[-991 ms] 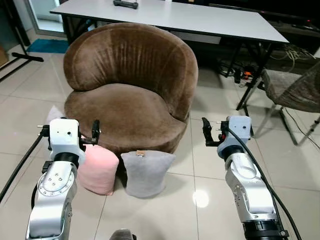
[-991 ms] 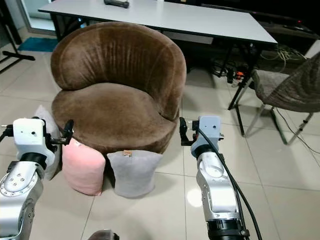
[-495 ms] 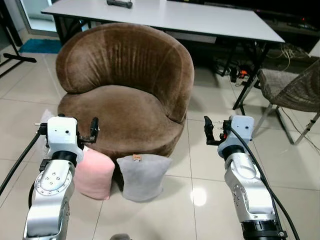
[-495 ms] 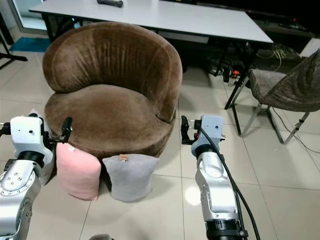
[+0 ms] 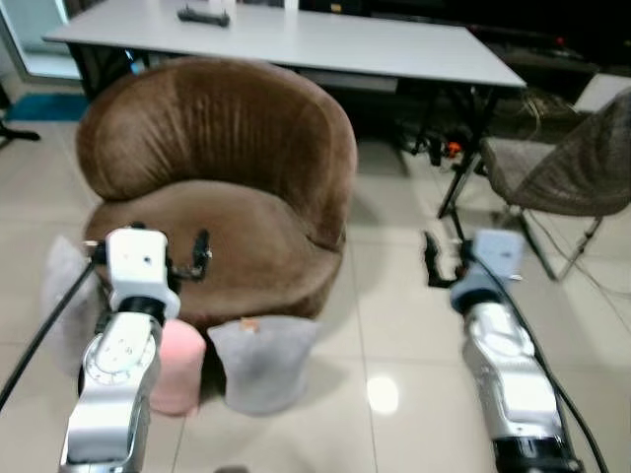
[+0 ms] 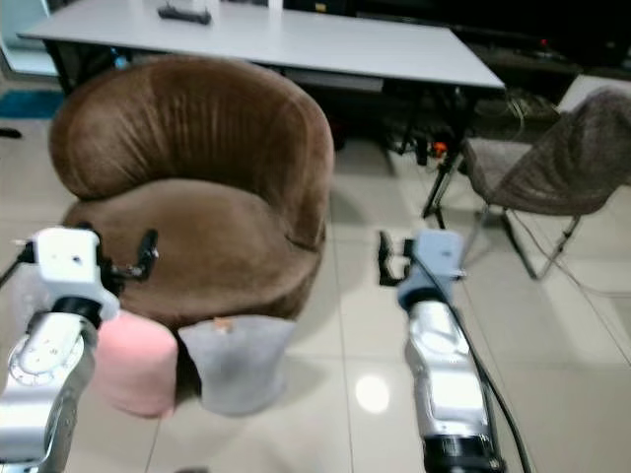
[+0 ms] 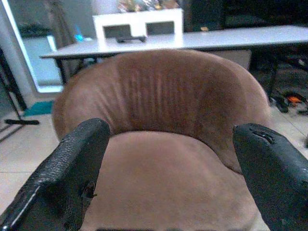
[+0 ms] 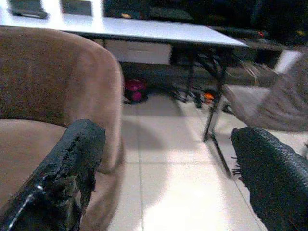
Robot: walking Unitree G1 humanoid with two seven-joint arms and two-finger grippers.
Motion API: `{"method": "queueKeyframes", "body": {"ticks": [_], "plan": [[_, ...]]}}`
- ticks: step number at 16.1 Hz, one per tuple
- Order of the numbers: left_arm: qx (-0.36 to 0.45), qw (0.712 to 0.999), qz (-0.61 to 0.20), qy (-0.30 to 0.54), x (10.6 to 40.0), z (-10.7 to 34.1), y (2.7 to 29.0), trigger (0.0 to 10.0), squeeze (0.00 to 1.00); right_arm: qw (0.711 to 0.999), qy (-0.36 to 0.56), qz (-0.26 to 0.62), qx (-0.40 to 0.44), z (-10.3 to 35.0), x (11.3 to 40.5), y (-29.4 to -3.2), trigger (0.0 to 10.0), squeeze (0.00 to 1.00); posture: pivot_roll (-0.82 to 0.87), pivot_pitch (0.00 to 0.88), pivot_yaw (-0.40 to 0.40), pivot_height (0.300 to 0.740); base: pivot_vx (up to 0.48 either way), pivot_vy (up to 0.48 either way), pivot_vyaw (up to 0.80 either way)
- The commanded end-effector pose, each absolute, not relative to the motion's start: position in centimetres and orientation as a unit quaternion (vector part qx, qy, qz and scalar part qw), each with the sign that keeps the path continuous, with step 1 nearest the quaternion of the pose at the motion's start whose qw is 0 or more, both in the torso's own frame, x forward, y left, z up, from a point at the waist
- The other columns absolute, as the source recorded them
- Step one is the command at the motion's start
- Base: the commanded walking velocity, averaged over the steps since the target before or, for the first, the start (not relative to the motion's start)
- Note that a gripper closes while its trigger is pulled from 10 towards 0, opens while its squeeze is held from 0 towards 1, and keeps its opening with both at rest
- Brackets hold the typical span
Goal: Move the pillow to the sofa from floor
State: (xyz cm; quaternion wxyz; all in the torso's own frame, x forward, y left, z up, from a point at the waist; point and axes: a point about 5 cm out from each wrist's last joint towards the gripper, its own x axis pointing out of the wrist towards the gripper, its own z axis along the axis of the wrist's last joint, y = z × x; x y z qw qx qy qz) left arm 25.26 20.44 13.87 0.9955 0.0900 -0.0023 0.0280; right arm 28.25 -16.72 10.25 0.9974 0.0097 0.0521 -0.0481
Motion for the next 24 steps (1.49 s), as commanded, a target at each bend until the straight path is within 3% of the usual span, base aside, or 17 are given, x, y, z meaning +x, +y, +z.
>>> {"method": "queueKeyframes", "body": {"ticks": [1, 24], "plan": [[0.097, 0.994, 0.043, -0.003, 25.09, 13.97, 21.31, 10.0, 0.0, 0.999, 0.04, -0.021, 0.013, 10.87, 28.67, -15.28, 10.0, 0.0, 0.15, 0.0, -0.086, 0.74, 0.326, 0.0, 0.8], [0.085, 0.995, 0.041, -0.007, 25.22, 13.73, 20.76, 10.0, 0.0, 0.999, 0.036, -0.006, 0.008, 10.92, 28.7, -15.09, 10.0, 0.0, 0.14, 0.0, -0.097, 0.74, 0.297, 0.0, 0.03]]}}
